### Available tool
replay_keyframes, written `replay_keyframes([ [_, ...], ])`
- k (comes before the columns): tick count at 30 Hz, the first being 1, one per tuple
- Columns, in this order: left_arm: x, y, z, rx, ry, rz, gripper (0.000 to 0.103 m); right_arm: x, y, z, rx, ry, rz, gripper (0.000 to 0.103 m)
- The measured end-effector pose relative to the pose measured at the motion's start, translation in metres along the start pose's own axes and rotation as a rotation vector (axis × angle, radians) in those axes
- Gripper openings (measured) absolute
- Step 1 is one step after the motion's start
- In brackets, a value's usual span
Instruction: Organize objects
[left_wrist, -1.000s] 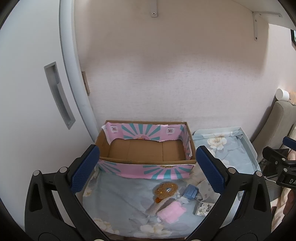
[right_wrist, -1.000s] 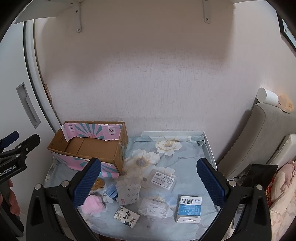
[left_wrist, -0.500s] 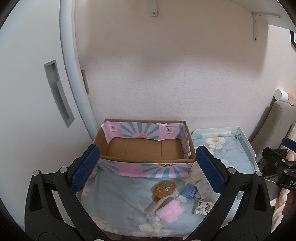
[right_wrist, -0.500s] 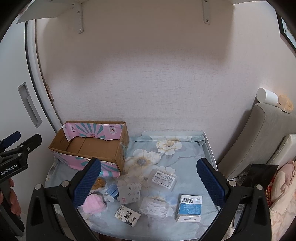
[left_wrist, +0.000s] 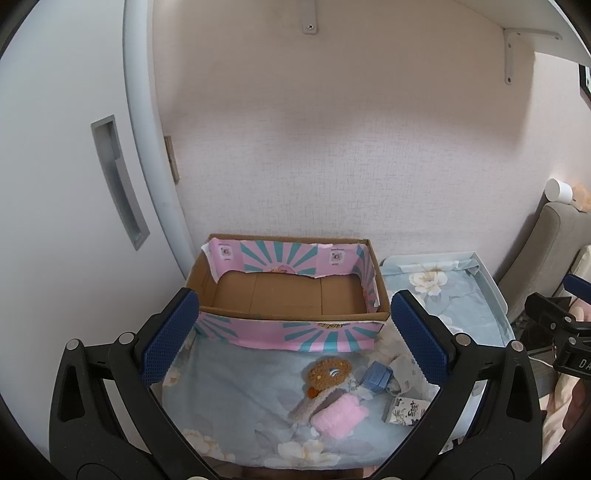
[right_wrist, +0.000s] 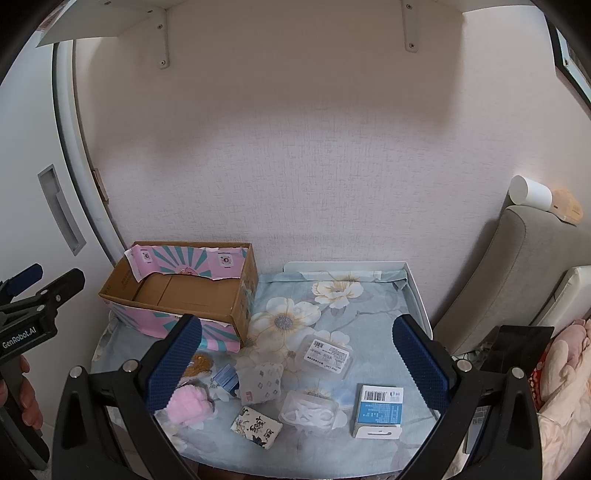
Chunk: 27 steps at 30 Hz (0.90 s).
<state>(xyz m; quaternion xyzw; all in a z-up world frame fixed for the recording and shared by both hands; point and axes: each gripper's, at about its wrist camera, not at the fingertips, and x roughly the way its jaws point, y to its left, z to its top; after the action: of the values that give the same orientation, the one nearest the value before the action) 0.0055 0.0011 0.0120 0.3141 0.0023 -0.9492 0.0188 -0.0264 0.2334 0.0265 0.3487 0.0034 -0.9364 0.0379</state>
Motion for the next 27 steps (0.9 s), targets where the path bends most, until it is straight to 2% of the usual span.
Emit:
replay_keyframes([
  [27,-0.0050,0.0073,-0.0009,-0.013,-0.001,-0.026,0.103,-0.0075,0.0025,-0.0080,0.008,-0.006,-0.013,0.103],
])
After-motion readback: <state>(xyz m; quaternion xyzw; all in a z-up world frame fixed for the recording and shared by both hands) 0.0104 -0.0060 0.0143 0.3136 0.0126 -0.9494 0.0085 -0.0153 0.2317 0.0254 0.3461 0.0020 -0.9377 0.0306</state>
